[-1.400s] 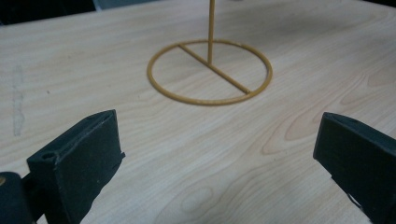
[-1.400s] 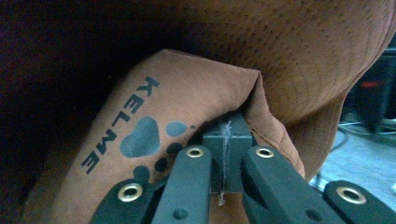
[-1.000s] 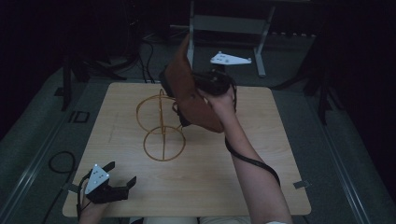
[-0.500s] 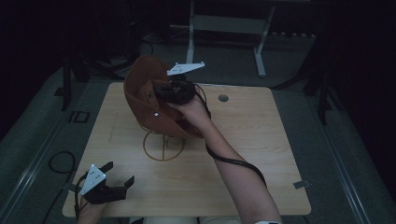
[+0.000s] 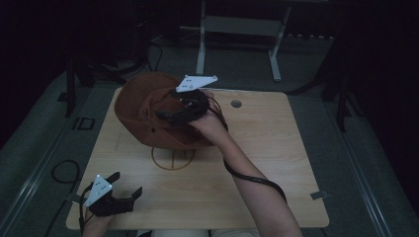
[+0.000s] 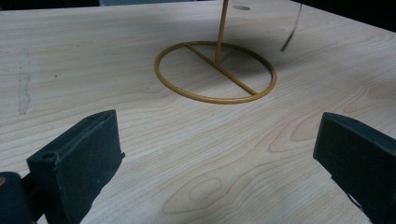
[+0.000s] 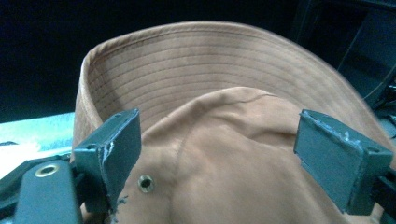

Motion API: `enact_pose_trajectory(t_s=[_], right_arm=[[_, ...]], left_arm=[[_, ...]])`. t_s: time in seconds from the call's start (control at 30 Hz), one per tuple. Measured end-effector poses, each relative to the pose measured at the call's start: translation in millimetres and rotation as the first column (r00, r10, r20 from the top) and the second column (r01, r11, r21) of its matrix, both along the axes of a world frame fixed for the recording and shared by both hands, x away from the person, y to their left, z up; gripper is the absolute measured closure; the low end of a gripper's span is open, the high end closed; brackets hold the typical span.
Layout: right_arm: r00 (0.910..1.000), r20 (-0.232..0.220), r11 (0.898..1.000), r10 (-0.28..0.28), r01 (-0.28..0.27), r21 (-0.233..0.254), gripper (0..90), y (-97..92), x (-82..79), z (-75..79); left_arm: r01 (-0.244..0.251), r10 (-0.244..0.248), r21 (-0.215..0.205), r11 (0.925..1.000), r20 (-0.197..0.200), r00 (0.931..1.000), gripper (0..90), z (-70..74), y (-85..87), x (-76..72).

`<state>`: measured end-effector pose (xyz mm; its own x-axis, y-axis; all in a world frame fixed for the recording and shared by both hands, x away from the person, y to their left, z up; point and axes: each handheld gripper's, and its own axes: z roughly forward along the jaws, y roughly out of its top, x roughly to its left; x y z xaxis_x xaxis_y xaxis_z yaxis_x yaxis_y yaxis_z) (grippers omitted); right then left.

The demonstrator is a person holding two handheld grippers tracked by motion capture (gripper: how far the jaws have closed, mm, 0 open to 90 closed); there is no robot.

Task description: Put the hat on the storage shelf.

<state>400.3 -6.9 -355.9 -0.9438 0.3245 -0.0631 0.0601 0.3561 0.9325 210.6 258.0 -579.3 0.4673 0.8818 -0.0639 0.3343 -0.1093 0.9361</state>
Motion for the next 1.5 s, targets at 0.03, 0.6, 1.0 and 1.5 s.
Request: enact_pose_trajectory(t_s=[0.03,0.6,1.0,1.5], right_arm=[[0.9999,-0.011,1.0,-0.001,0.001,0.005,14.8,-5.1,0.5,2.0],[0.9916,-0.062,0.993,-0.113,0.112,-0.018,15.3,-93.4,2.4,-15.8],[0.9752,-0.094,0.98,-0.2,0.2,-0.01,16.3,-154.9,-5.5,-51.4],[0.9559,-0.119,0.963,-0.269,0.268,-0.025,16.3,-213.8,-28.7,-108.5]], left_arm=[[-0.001,0.001,0.002,1.0,0.001,1.0,1.3,-0.2,-0.3,0.2],[-0.006,0.007,0.024,0.9997,-0.002,1.0,1.3,-1.0,-5.2,1.9],[-0.012,0.012,0.016,0.9998,0.005,0.9999,1.3,0.2,-5.6,-1.1],[-0.013,0.013,0.021,0.9997,0.003,0.9999,1.3,-0.1,-6.1,-1.0]])
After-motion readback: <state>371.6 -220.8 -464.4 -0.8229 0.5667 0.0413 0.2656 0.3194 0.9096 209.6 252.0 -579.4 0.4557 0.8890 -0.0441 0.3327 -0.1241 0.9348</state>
